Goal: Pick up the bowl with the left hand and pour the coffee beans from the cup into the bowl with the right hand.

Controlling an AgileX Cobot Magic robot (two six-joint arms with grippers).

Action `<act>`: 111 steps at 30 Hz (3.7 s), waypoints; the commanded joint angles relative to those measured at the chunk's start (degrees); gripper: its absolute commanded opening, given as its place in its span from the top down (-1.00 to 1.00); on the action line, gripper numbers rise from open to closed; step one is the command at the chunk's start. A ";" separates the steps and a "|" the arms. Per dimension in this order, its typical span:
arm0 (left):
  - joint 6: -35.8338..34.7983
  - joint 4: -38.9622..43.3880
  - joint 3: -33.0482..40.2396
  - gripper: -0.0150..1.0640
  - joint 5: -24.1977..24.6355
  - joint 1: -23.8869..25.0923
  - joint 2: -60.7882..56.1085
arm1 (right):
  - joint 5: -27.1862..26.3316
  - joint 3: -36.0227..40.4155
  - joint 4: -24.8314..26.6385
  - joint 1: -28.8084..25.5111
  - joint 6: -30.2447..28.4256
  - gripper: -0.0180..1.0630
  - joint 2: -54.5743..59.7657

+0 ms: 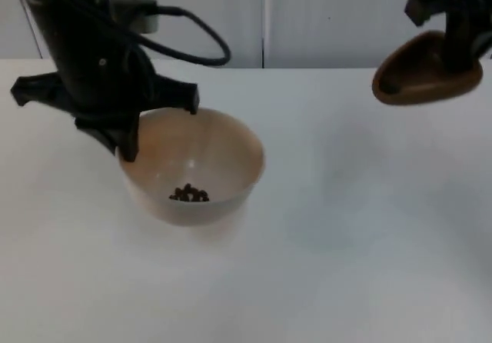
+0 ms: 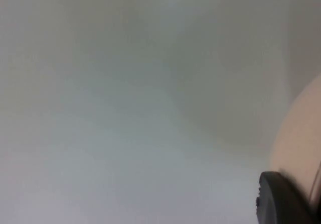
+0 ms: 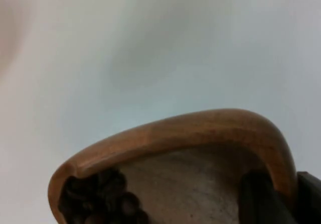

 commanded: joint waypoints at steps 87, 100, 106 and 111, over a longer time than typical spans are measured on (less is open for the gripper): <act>2.59 0.18 12.41 0.98 -13.94 5.38 -0.32 | -35.12 24.73 3.60 -8.06 6.44 0.34 13.35; 2.59 0.35 12.41 0.95 -13.33 5.38 -0.32 | -36.43 24.73 3.71 -8.06 6.69 -0.25 13.35; 2.59 0.98 12.41 0.69 -13.24 5.38 -0.32 | -36.15 24.73 3.71 -8.06 6.69 -0.25 12.14; 2.59 1.02 12.41 0.67 -13.47 5.38 -0.32 | -36.26 24.73 3.58 -8.06 6.69 -0.25 9.33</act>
